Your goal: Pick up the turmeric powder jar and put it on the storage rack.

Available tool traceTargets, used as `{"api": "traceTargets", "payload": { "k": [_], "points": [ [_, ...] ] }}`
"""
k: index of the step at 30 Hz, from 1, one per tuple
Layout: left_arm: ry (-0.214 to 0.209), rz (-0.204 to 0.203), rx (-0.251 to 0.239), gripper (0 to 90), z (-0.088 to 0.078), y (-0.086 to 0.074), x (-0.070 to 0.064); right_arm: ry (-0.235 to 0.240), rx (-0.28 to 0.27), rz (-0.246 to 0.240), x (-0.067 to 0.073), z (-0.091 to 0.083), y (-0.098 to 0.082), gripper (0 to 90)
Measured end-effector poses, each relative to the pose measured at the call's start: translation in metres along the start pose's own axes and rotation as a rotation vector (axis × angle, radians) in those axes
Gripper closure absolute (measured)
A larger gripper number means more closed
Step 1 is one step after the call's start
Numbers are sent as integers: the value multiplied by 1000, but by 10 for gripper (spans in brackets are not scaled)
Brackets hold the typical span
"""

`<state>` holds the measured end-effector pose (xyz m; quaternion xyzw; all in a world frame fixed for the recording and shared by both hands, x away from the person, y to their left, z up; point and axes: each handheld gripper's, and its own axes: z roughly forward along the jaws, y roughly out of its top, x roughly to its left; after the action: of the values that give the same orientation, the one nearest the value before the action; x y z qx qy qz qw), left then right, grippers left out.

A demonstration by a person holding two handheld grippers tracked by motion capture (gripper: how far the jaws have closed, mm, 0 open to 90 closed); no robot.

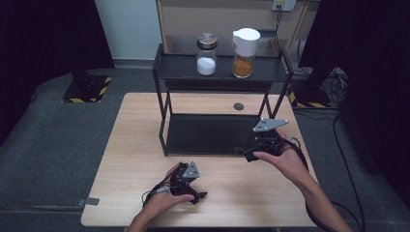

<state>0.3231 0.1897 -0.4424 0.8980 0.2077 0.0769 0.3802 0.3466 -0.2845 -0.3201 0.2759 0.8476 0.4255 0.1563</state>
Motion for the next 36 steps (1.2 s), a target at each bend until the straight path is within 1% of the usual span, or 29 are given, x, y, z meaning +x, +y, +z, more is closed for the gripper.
{"api": "traceTargets", "payload": {
  "k": [5, 9, 14, 24, 27, 32, 36],
  "points": [
    [1, -1, 0, 0, 0, 0, 0, 11, 23, 7, 5, 11, -14, 53],
    [1, -1, 0, 0, 0, 0, 0, 10, 39, 11, 10, 19, -25, 51],
    [1, -1, 0, 0, 0, 0, 0, 12, 51, 14, 15, 26, -39, 51],
    [1, -1, 0, 0, 0, 0, 0, 20, 58, 43, 21, 29, -62, 51],
    [1, 0, 0, 0, 0, 0, 0, 15, 70, 36, 24, 31, -69, 51],
    [0, -1, -1, 0, 0, 0, 0, 17, 78, 53, 24, 32, -80, 51],
    [1, -1, -1, 0, 0, 0, 0, 5, 91, 47, 26, 30, -88, 51]
  ]
}}
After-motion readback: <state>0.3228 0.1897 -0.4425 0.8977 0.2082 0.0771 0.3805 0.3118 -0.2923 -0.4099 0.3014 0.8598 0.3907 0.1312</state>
